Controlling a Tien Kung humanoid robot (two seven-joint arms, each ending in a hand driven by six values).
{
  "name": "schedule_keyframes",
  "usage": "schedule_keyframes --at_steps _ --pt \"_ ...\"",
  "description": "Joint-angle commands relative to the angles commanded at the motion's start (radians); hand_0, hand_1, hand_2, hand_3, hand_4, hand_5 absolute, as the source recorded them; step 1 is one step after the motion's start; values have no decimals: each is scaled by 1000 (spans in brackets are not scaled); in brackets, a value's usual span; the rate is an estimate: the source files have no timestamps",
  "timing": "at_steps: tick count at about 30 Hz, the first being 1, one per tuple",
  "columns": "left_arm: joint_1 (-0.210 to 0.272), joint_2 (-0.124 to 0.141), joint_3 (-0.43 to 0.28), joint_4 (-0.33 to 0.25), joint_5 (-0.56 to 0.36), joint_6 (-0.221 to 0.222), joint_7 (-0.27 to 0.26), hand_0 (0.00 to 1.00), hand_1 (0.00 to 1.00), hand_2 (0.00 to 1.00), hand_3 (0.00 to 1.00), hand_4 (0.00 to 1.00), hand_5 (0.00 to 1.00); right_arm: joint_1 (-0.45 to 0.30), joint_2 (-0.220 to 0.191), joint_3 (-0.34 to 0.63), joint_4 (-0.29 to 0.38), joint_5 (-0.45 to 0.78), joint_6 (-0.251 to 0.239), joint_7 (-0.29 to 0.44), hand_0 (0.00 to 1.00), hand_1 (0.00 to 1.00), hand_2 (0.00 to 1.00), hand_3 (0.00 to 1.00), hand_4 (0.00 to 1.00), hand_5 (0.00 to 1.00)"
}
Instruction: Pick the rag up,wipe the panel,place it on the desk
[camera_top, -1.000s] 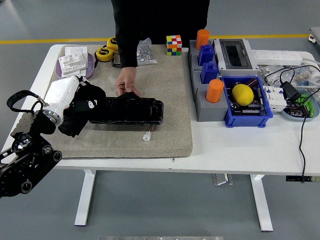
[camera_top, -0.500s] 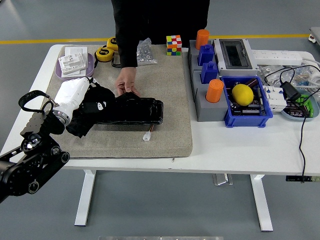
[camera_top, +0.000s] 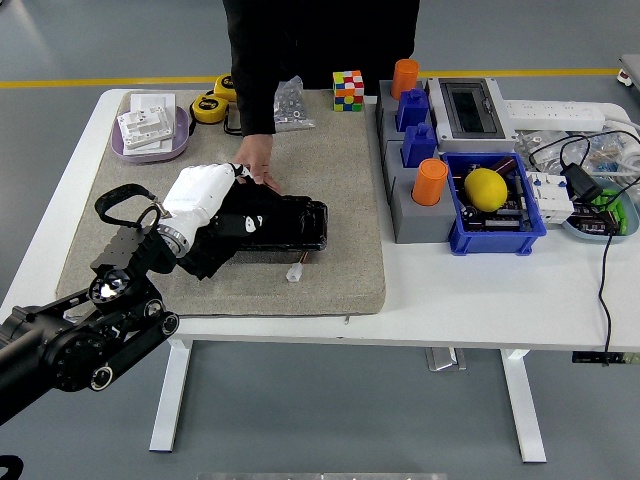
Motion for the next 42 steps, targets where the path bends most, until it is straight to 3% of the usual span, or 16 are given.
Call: schedule_keyframes --at_steps 10,22,33,42 --pt "-50 -36 92 -9 0 1 7 274 114 412 243 2 2 6 -4 -4 -1 -1 5 -3 687 463 644 620 998 689" --pt "-81 -72 139 -15 -7 0 13 273 114 411 245 2 2 10 -9 -9 -3 -2 11 -7 688 463 644 621 998 688" --pt "-87 -86 154 -2 -7 -1 15 270 113 412 248 2 2 11 -11 -13 -1 -3 10 -9 688 463 643 620 998 688" --pt "-84 -78 136 12 2 2 15 270 112 412 248 2 2 9 -11 -14 -1 0 6 -7 688 461 643 620 998 688"
